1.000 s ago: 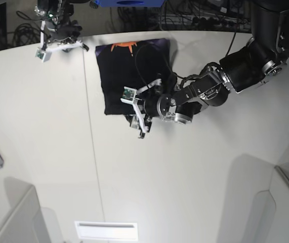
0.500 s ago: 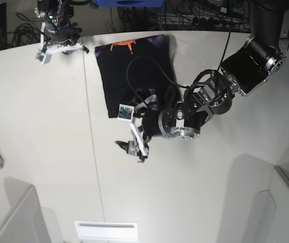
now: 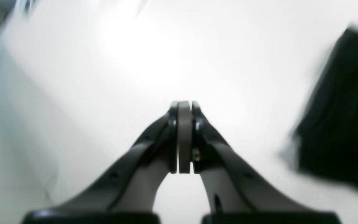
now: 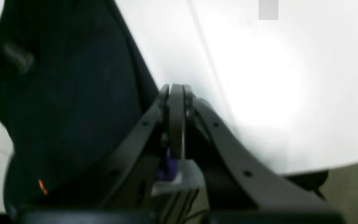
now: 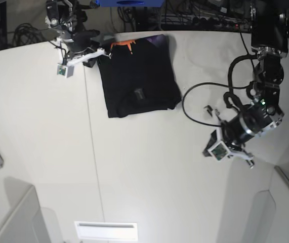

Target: Fold the T-shirt properly

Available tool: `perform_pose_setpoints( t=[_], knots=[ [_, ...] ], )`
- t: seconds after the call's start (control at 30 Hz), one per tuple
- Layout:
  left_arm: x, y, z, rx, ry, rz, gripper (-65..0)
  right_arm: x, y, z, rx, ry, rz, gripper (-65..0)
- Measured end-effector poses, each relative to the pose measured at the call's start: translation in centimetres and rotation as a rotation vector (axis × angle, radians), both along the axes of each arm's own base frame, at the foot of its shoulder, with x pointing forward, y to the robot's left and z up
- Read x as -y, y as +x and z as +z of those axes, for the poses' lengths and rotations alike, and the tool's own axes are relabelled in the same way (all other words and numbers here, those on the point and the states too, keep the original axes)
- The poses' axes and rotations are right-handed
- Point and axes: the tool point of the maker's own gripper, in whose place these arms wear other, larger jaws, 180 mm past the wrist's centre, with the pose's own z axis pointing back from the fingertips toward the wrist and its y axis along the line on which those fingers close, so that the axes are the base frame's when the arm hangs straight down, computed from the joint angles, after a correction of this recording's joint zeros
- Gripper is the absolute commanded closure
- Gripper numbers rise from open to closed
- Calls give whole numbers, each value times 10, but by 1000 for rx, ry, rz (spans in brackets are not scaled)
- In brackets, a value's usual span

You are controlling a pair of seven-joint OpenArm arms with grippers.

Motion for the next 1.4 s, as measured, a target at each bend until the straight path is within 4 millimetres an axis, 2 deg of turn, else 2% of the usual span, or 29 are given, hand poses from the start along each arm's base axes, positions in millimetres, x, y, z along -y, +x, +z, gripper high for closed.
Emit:
perform_pose_setpoints(
  t=[0.1, 0.2, 0.3, 0.4, 0.5, 0.63, 0.7, 0.87, 1.0, 1.13, 1.27, 1.4],
  knots=[
    [-38, -11, -4, -11, -1, 98, 0, -17, -8, -3, -18, 26, 36, 0],
    [-70, -29, -18, -56, 12, 187, 0, -24, -16, -5, -39, 39, 52, 0],
    [-88, -51, -35, -111, 22, 237, 0, -25, -15, -5, -34, 40, 54, 0],
    [-90, -68, -47, -136, 2, 243, 0, -23, -17, -6, -39, 32, 58, 0],
    [-88, -84, -45, -94, -80, 227, 0, -15, -19, -7, -40, 8, 74, 0],
    [-112, -122, -56, -118, -86, 281, 0, 13, -36, -11, -48, -61, 55, 0],
    [-118, -140, -61, -138, -97, 295, 0, 28, -49, -13, -55, -100, 34, 0],
    [-116, -180, -77, -192, -144, 293, 0, 54, -74, -11, -56, -260, 105, 0],
    [-112, -215, -91, -267, -164, 292, 0, 50, -97, -13, -97, -302, 152, 0],
    [-113, -235, -101, -318, -176, 314, 0, 55, -118, -15, -142, -314, 174, 0],
    [-117, -253, -108, -365, -166, 332, 0, 53, -154, -18, -228, -304, 190, 0],
    [-119, -283, -116, -444, -150, 344, 0, 32, -194, -18, -303, -255, 314, 0]
  ],
)
